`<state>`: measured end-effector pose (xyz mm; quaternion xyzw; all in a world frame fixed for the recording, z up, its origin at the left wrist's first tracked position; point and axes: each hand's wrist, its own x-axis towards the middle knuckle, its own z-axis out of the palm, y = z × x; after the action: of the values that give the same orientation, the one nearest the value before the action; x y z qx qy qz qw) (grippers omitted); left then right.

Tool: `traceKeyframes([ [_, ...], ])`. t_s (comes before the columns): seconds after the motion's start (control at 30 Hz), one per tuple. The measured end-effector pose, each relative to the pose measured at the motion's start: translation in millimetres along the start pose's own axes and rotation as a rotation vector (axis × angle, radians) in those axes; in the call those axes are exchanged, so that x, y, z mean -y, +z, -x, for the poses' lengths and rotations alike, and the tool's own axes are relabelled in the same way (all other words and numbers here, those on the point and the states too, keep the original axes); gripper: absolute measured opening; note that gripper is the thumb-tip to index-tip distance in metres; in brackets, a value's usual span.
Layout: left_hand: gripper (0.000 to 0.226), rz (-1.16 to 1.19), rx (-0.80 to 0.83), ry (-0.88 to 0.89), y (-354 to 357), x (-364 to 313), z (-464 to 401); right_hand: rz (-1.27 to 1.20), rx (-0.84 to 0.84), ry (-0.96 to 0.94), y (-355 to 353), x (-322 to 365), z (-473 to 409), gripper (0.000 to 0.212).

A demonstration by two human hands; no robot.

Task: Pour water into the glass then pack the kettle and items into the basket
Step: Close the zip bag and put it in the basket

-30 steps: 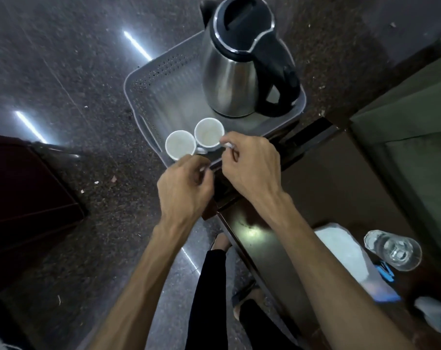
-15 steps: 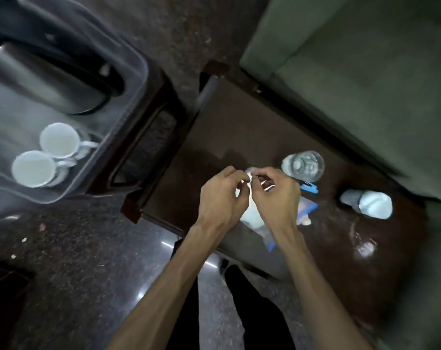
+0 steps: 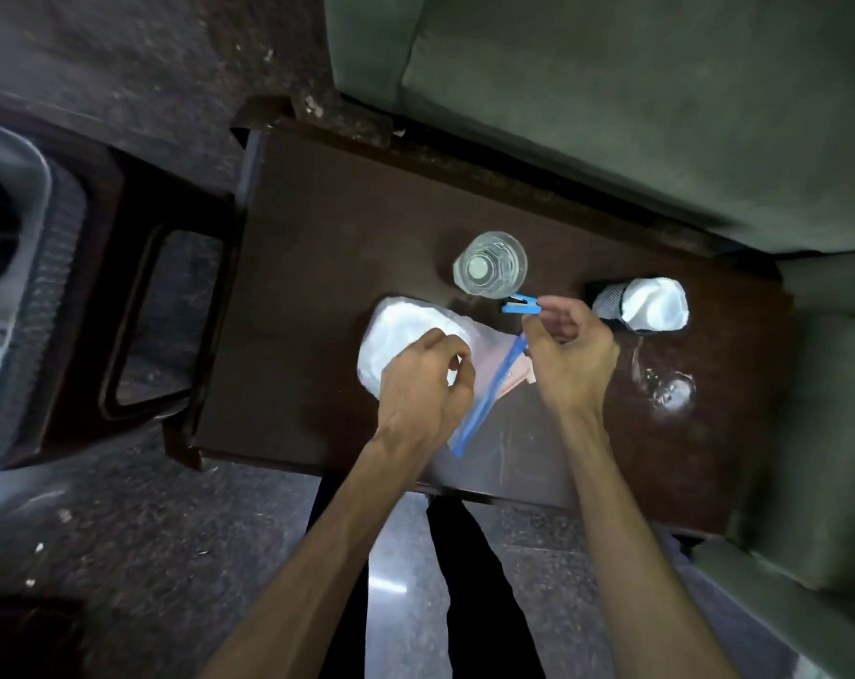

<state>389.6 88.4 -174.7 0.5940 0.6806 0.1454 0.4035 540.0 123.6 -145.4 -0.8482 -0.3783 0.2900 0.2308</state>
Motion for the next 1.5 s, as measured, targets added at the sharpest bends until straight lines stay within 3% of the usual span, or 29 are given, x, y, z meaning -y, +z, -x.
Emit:
traceKeyframes([
  [0.33, 0.005, 0.031, -0.045, -0.048, 12.3, 2.5, 22.1, 0.006, 0.015, 0.012, -13.0, -32.8, -1.5, 0.011],
  [0.53, 0.005, 0.048, -0.028, -0.081, 24.1, -9.8, 38.1, 0.091, 0.038, 0.053, -24.0, -59.2, 1.8, 0.015],
  [0.7, 0.004, 0.092, -0.096, -0.005, 34.8, -36.8, 56.6, 0.21, 0.147, 0.039, -24.0, -73.9, 1.9, 0.024],
  [1.03, 0.003, 0.104, 0.047, 0.023, 89.2, -64.5, 87.5, 0.242, 0.165, -0.031, -28.5, -89.7, -11.6, 0.025],
  [1.13, 0.005, 0.122, -0.031, 0.046, 90.9, -68.5, 90.5, 0.213, 0.192, -0.058, -28.0, -91.9, -9.8, 0.021],
  [1.27, 0.012, 0.211, -0.29, 0.036, 68.1, -56.1, 73.8, 0.199, 0.251, 0.0, -26.1, -96.8, -1.3, 0.02],
  [1.37, 0.017, 0.126, -0.408, 0.008, 35.6, -30.2, 35.6, 0.194, 0.311, 0.046, -23.5, -104.4, 14.4, 0.016],
  [1.43, 0.031, -0.023, -0.331, 0.018, 15.7, -12.2, 6.5, 0.184, 0.323, 0.052, -21.7, -110.6, 27.3, 0.013],
  [1.5, 0.049, -0.187, -0.14, 0.077, 3.7, 3.5, -19.4, 0.171, 0.329, 0.046, -20.1, -116.1, 40.0, 0.012],
])
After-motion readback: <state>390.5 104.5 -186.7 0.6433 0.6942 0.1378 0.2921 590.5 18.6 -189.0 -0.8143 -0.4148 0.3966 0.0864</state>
